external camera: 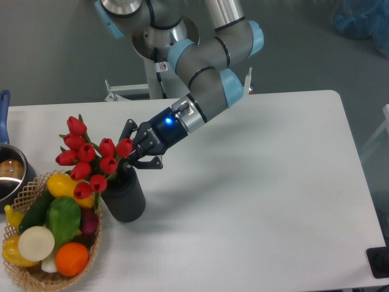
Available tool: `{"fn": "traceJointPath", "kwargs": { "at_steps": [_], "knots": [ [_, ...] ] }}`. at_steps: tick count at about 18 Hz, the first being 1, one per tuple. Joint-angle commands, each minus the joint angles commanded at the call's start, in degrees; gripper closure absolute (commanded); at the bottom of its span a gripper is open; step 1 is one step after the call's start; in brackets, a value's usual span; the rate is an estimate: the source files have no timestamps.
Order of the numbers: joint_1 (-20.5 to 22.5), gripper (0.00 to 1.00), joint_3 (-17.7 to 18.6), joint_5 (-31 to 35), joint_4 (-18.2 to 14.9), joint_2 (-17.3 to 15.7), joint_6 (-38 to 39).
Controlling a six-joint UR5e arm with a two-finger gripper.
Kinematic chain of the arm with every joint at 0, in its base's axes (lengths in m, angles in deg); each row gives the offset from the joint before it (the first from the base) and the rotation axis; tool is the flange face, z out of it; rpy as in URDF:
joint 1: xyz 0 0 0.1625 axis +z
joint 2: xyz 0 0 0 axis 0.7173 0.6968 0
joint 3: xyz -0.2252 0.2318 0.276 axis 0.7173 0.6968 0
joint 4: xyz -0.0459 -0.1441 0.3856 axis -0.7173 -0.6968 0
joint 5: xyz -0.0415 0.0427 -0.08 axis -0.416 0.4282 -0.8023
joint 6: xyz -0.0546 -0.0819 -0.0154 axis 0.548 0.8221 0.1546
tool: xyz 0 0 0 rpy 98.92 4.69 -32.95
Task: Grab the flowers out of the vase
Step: 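Lower the open gripper around the tulip stems above the vase rim, then close the gripper on the tulip stems and lift upward, then pull the tulip bunch out of the vase and carry it away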
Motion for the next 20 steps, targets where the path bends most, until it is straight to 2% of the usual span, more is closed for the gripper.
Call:
{"fn": "traceJointPath", "kwargs": {
  "at_steps": [5,10,20],
  "knots": [
    [2.02,0.85,-1.75,-4.49,0.0,-2.99,6.31],
    [2.64,0.85,-5.09,-8.7,-0.18,-2.91,8.52],
    [3.96,0.85,-9.75,-9.24,-0.18,-3.87,19.41]
  ]
}}
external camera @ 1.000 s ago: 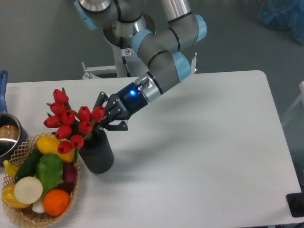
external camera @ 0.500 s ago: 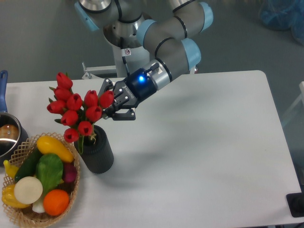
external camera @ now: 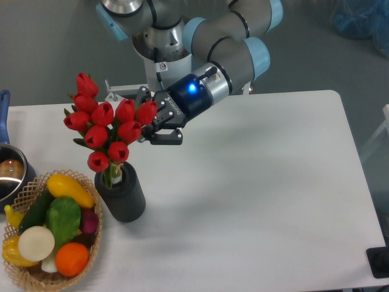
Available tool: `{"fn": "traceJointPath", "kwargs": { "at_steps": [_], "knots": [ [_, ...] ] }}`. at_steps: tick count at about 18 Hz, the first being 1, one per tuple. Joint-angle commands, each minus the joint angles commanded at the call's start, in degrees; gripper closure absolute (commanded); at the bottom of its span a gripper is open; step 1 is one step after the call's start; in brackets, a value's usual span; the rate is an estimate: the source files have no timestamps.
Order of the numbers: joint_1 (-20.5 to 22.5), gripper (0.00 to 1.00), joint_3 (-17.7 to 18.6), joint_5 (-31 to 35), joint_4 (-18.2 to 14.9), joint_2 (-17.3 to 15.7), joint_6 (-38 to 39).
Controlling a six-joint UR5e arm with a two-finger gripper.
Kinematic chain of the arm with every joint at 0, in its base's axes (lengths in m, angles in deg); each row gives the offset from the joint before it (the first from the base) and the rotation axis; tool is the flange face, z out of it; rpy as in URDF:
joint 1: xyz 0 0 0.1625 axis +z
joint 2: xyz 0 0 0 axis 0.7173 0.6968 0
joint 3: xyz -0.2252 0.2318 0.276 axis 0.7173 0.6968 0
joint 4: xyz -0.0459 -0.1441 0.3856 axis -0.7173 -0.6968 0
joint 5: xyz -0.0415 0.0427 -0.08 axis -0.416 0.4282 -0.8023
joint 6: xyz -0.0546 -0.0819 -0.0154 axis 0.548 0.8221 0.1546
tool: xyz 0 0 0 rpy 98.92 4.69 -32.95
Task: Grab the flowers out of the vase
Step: 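Pull the tulip bunch out of the vase and carry it away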
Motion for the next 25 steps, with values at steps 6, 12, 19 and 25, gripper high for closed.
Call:
{"fn": "traceJointPath", "kwargs": {
  "at_steps": [6,12,19,25],
  "knots": [
    [2.19,0.85,-4.13,-0.62,0.0,0.09,4.31],
    [4.75,0.86,-9.49,2.27,-0.18,0.44,5.37],
    [5.89,0.97,-13.8,22.67,0.09,0.44,4.67],
    [10.2,0.96,-13.72,23.03,-0.26,1.4,0.36]
  ]
}}
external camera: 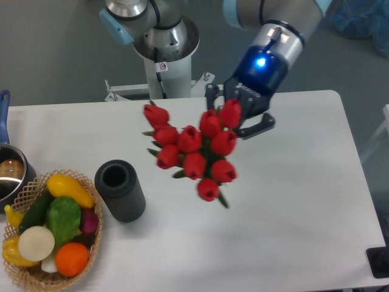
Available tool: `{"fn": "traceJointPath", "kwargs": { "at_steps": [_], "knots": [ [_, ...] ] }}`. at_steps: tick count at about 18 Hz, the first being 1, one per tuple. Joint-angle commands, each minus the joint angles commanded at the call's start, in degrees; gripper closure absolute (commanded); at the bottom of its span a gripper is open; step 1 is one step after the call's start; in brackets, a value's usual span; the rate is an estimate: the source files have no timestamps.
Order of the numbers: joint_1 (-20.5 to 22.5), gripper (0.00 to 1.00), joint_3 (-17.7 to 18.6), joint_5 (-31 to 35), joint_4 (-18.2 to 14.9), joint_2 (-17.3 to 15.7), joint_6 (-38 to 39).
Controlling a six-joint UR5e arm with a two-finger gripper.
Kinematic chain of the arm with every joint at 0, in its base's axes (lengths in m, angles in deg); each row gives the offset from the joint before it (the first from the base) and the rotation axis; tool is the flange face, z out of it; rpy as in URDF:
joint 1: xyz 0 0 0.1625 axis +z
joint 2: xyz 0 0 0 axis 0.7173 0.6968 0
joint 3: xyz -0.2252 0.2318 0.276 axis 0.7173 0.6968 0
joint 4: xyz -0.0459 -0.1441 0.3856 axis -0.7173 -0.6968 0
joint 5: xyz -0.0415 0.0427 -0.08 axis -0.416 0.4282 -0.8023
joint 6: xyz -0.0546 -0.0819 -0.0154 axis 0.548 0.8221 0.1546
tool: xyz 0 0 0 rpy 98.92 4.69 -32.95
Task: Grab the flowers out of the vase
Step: 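Pull the tulip bunch out of the vase and carry it away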
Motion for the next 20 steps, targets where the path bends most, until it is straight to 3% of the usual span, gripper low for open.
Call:
{"fn": "traceJointPath", "kwargs": {
  "at_steps": [5,9,12,15,17,20],
  "knots": [
    [0.71,0.93,-0.09,2.45,-0.18,0.62,0.0],
    [0.09,0.96,-0.17,12.54,-0.35,0.7,-0.09],
    [0.09,0.92,-0.61,20.98,-1.05,0.88,0.78],
    [0.18,0.93,-0.7,23.37,-1.5,1.67,0.97],
    [0.09,0.93,-0.88,30.72,-2.1,1.85,0.97],
    [-4.29,0.92,-1.05,41.28,-2.02,3.69,0.79]
  ]
}}
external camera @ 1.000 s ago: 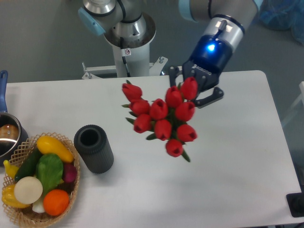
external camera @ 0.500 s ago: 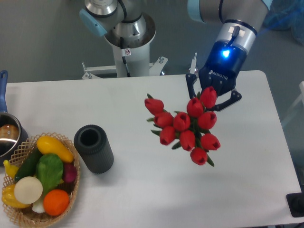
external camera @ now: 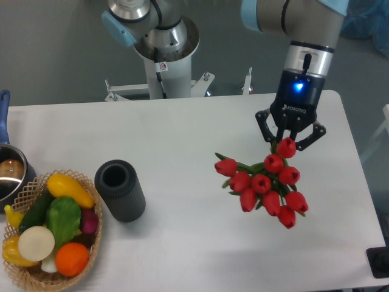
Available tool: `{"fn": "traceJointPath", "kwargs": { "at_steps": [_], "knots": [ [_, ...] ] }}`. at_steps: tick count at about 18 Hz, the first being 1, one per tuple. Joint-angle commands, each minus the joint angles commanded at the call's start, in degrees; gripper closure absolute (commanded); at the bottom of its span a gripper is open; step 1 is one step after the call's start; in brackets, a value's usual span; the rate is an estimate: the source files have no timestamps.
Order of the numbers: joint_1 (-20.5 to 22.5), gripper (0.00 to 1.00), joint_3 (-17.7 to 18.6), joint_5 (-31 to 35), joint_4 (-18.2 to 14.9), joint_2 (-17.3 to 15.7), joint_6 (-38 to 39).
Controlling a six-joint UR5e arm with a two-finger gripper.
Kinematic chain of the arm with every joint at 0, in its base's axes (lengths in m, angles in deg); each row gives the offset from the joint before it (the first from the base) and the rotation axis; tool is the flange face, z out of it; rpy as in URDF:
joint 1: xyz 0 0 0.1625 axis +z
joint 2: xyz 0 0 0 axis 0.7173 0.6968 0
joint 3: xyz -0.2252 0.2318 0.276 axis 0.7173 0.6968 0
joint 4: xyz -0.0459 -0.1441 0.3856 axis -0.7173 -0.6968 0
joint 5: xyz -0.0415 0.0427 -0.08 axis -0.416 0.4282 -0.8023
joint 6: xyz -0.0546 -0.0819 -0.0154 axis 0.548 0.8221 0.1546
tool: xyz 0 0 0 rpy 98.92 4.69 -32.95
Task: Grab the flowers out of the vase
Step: 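Pull the tulip bunch out of the vase and carry it away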
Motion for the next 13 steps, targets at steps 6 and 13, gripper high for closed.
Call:
{"fn": "traceJointPath", "kwargs": {
  "at_steps": [6,13],
  "knots": [
    [-7.21,0.94,-5.17,18.73,-4.46,4.83,0.35],
    [-8.19,0.93,-10.81,24.46,-8.52,9.23,-0.09]
  ]
}}
